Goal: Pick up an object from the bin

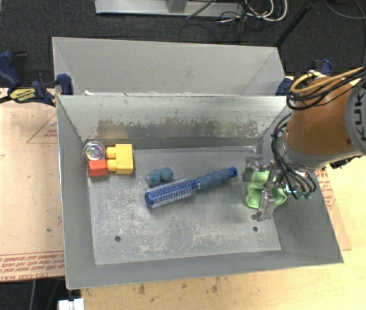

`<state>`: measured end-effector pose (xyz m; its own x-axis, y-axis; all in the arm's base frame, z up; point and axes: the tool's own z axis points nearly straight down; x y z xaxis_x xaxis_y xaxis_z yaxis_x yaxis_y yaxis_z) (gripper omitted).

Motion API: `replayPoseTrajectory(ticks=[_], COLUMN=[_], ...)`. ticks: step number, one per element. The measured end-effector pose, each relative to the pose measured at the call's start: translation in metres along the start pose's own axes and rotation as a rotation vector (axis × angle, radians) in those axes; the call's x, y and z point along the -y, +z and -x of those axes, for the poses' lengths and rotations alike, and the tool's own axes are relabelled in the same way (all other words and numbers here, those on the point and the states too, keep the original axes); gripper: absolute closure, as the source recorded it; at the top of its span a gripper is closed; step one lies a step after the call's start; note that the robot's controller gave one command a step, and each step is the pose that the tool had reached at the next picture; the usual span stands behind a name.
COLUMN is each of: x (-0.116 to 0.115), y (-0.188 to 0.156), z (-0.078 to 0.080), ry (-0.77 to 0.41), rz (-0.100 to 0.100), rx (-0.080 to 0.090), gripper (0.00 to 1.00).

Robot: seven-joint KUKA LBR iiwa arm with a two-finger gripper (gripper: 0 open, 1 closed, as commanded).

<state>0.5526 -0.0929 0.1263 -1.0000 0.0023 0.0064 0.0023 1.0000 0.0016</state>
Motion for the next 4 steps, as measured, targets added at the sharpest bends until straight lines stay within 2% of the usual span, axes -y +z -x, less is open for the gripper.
replayPoseTrajectory(ticks=[1,2,3,4], x=[-0.098,-0.133,-0.13,-0.13], y=[0.044,0.055,0.055,0.055], z=[0.041,0.081,0.08,0.079], ry=[-0.277,-0.281,-0.279,-0.279], rz=[0.0,0.0,-0.001,-0.001], rx=[0.013,0.015,0.011,0.01], gripper=[0.0,0.0,1.0,0.0])
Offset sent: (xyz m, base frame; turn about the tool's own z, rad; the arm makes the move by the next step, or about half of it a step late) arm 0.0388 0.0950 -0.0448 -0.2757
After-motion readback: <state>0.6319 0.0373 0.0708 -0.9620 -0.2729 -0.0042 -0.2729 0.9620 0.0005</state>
